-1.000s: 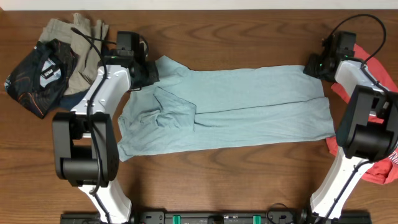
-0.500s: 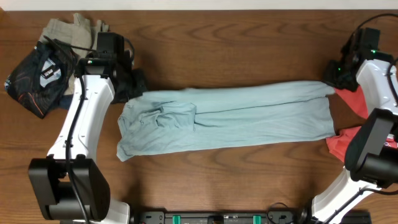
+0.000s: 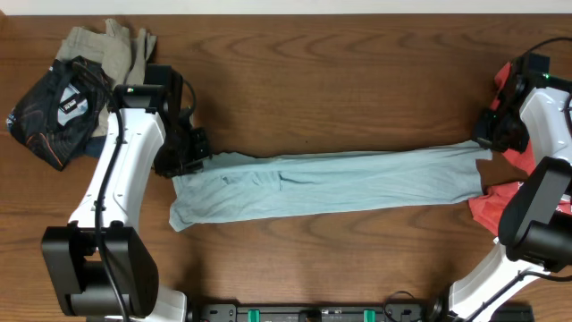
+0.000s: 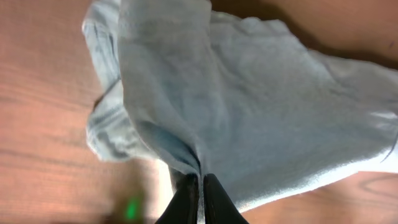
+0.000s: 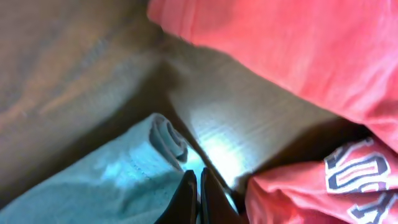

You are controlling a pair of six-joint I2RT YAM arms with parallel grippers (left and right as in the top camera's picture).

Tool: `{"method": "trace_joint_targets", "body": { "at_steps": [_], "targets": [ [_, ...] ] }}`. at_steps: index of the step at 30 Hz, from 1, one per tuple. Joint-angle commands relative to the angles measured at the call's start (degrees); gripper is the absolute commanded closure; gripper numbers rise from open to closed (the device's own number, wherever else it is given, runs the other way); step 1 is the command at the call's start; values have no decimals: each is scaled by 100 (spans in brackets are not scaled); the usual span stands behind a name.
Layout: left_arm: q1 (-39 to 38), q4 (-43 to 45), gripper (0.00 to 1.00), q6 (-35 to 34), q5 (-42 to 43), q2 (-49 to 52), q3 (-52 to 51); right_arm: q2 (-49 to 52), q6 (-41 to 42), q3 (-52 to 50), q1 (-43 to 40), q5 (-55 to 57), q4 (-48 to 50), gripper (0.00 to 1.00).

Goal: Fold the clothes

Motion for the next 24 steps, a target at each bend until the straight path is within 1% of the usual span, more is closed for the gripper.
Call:
{"method": "trace_joint_targets", "body": {
  "at_steps": [1,4,6,8,9,10,14,15,18,20,21,24],
  "targets": [
    [2,-212,94,-52,-4,-15,-105,-57,-127,42,-52,214,-179,96],
    [2,-474,92,-52,66,-15,-105,-57,-127,42,-57,363,-481,92],
    [2,-658,87,-52,192,-15,-105,-57,-127,42,-63,466,-623,85],
    [2,-796,67,-52,227,-15,-105,-57,-127,42,-74,479,-671,75],
    [2,-833,56,-52,227,-15,-105,-57,-127,42,-83,481,-673,73],
    [2,-850,53,-50,227,-15,-105,-57,-127,42,-90,479,-673,70],
    [4,-813,52,-50,225,-15,-105,-57,-129,42,-90,474,-671,59],
    [2,-769,52,-50,225,-15,-105,-57,-190,42,-90,457,-667,57],
    [2,-581,52,-52,225,-15,-105,-57,-717,39,-90,192,-647,55],
    [2,-444,52,-50,225,-15,-105,-57,-1121,28,-90,-52,-649,50],
    [2,-378,52,-50,225,-15,-105,-57,-1222,13,-90,-107,-647,48],
    [2,-98,51,-50,223,-4,-105,-55,-1259,-57,-120,-164,-651,46]
  ]
}}
